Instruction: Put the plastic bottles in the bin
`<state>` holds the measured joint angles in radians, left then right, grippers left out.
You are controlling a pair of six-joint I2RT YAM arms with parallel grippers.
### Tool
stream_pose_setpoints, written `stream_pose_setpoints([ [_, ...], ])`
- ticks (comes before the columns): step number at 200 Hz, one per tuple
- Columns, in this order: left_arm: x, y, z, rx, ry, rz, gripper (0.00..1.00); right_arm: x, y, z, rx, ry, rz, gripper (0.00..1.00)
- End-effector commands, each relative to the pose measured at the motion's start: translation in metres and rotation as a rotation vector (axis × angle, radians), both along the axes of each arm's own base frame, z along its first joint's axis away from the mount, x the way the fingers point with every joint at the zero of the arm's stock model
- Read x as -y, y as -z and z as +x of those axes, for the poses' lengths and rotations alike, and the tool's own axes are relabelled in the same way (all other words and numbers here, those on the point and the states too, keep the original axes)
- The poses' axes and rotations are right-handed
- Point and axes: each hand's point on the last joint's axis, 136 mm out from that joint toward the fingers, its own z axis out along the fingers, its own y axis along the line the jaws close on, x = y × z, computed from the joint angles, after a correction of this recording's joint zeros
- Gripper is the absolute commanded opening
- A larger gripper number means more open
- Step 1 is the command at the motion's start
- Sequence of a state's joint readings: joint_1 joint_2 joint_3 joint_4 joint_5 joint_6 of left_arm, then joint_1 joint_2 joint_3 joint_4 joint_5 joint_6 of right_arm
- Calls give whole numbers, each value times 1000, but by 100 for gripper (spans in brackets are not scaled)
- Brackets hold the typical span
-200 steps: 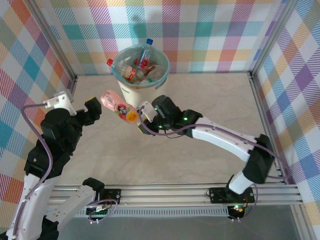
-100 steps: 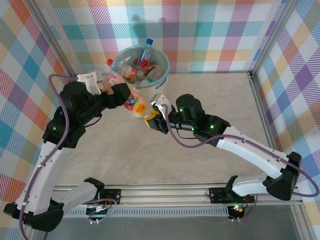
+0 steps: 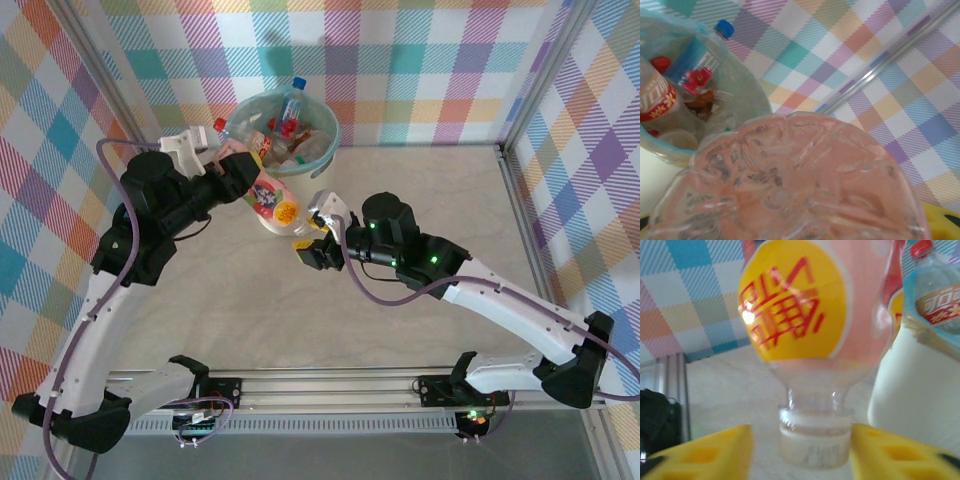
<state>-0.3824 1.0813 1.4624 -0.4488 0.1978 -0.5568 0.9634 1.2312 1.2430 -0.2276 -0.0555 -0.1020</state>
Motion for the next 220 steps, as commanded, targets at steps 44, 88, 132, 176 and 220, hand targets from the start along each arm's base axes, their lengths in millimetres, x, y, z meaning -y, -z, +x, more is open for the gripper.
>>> stream_pose_setpoints([
  [44,-59,-93,61,271,-421,249,46,55,-39,48,169,361,5,82],
  [88,-33,-93,139,340,-430,416,47,68,-36,55,166,398,-8,82],
  [132,12,-49,204,284,-284,533,50,69,-27,54,157,389,-36,81],
  [176,18,17,237,181,-268,739,51,68,-20,52,143,372,-51,80],
  [220,27,79,251,72,-189,847,54,63,-11,53,128,356,-70,80],
])
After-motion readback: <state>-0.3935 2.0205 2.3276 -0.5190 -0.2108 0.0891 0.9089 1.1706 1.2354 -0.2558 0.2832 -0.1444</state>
